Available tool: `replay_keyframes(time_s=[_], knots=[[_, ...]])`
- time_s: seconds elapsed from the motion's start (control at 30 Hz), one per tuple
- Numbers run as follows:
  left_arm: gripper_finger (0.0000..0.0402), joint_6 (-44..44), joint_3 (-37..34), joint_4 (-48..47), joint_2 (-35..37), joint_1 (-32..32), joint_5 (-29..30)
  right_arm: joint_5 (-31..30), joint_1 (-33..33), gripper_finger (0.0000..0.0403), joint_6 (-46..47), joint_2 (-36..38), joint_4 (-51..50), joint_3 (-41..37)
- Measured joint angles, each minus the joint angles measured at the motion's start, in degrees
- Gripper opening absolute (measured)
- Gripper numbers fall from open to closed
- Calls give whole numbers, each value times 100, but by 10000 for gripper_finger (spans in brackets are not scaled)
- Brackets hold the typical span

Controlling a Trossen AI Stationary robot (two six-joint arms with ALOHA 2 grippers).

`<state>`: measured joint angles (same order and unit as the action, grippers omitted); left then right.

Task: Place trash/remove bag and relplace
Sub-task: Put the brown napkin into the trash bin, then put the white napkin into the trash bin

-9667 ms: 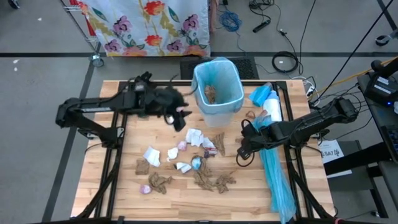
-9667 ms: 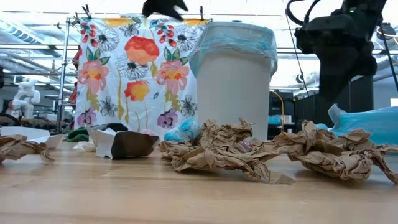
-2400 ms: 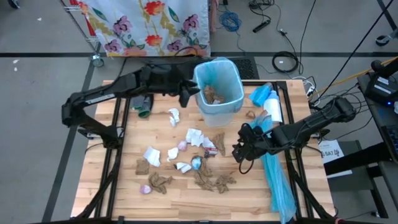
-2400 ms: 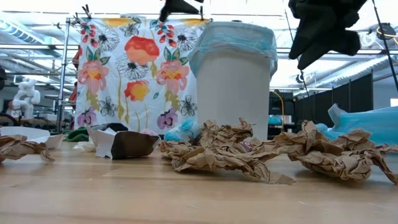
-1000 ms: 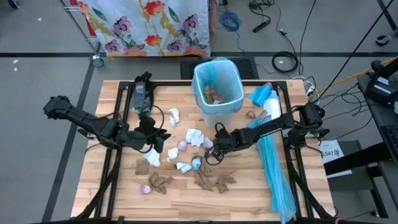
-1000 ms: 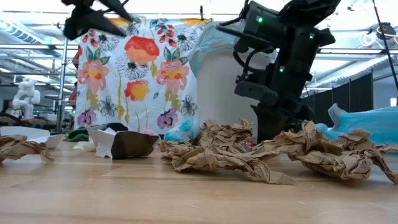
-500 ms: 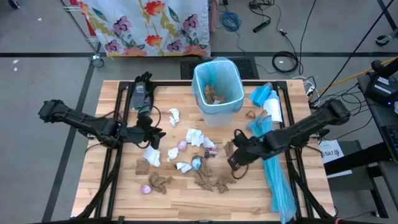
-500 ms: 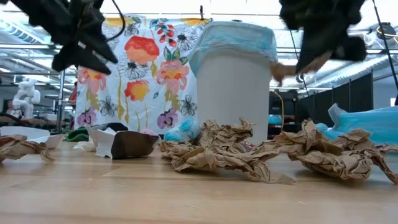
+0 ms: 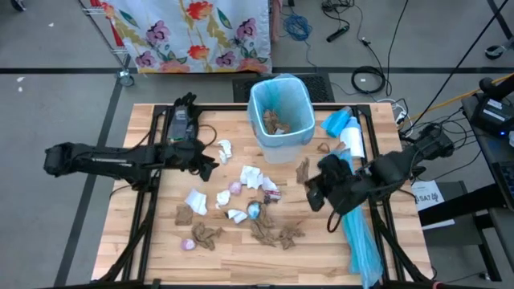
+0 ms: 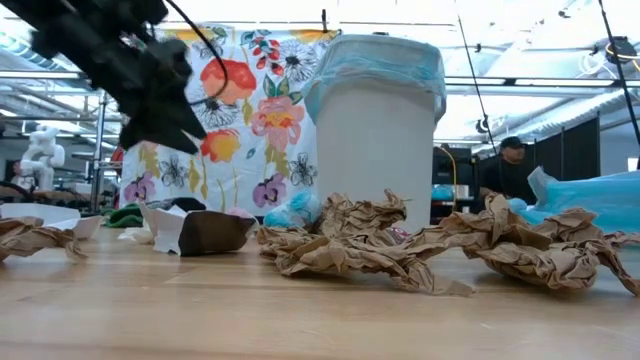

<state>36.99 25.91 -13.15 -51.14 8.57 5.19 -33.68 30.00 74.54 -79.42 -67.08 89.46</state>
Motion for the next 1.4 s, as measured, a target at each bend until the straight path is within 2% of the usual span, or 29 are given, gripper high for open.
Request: replay_keyframes(time_s=[0.23,0.47,0.57,0.77,1.03,1.23,1.4], knots=[[164,-761,-9,774,-770,1030,-1361,-725,-670,0,-1164,0,23,670],[164,-1085,-9,1164,-1303,1754,-1898,-825,-1975,0,-2890,-2,857,775],[164,-1188,-7,1292,-1403,1970,-2189,-813,-2531,3,-3313,-2,1122,777],[164,-1201,-7,1425,-1479,2179,-2258,-82,-3512,26,-3679,-52,1195,777],[164,-1246,-7,1447,-1477,2263,-2260,1153,-4256,102,-3853,-510,1152,777],[164,-1246,-7,1441,-1477,2263,-2258,1309,-4393,152,-3941,-565,941,773],[164,-1246,-4,1434,-1477,2258,-2258,1308,-4352,170,-3771,-190,462,773]])
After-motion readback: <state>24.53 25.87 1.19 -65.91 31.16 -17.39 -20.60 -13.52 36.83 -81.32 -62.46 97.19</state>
